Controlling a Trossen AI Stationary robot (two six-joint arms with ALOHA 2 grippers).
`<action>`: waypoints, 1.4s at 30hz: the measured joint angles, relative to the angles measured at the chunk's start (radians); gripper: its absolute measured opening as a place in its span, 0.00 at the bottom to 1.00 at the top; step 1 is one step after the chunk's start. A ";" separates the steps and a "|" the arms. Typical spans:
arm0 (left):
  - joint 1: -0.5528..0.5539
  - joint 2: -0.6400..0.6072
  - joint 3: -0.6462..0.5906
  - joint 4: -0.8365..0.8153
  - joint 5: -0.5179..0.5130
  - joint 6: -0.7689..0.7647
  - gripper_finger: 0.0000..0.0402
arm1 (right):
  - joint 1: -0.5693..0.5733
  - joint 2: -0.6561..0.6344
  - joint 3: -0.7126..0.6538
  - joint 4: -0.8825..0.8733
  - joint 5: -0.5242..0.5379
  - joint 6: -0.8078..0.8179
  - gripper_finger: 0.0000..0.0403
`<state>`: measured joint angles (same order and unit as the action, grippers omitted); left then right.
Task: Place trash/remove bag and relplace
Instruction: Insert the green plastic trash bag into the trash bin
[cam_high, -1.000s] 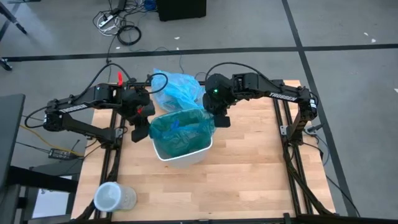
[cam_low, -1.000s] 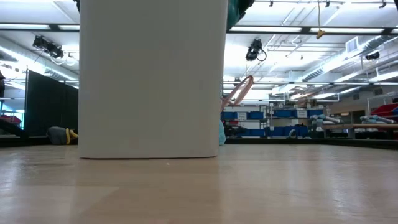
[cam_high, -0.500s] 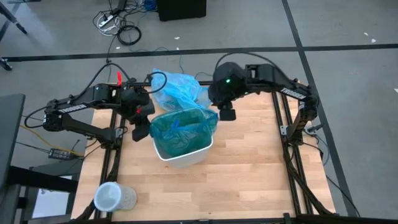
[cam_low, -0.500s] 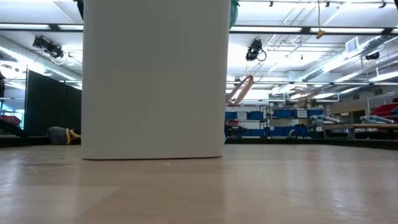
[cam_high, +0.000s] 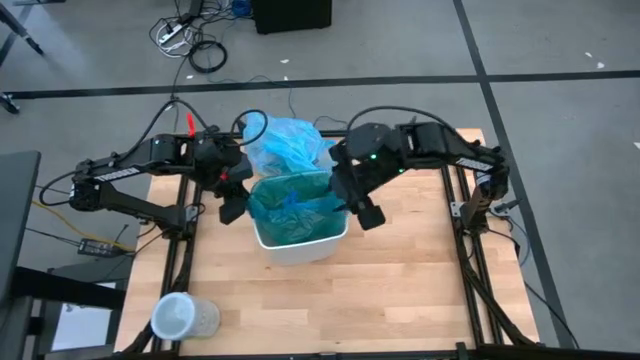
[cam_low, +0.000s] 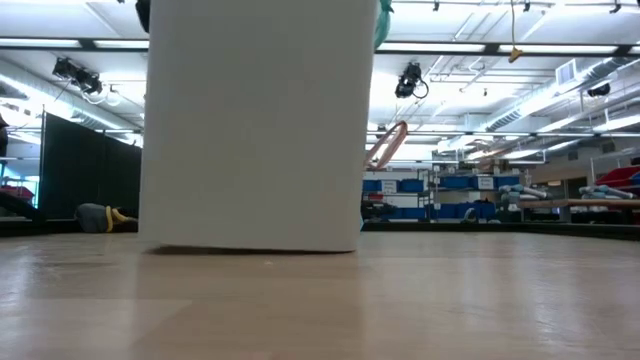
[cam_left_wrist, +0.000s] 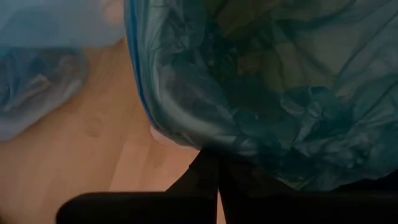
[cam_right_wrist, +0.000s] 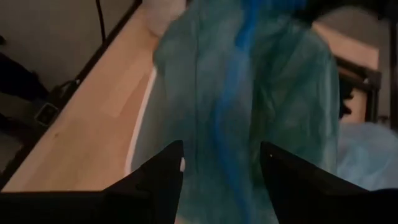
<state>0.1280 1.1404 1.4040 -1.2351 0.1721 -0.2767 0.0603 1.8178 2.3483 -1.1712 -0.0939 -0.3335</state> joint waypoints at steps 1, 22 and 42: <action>0.000 0.000 0.000 0.018 -0.002 -0.011 0.02 | 0.005 0.000 0.000 0.015 0.003 -0.001 0.50; 0.000 0.008 0.000 0.148 -0.025 -0.046 0.02 | 0.010 -0.002 -0.020 -0.010 0.012 0.095 0.34; 0.000 0.014 -0.001 0.202 -0.083 -0.089 0.02 | 0.196 -0.005 -0.020 -0.013 0.236 0.233 0.00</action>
<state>0.1280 1.1542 1.4033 -1.0329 0.0887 -0.3660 0.2563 1.8130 2.3280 -1.1847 0.1425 -0.1009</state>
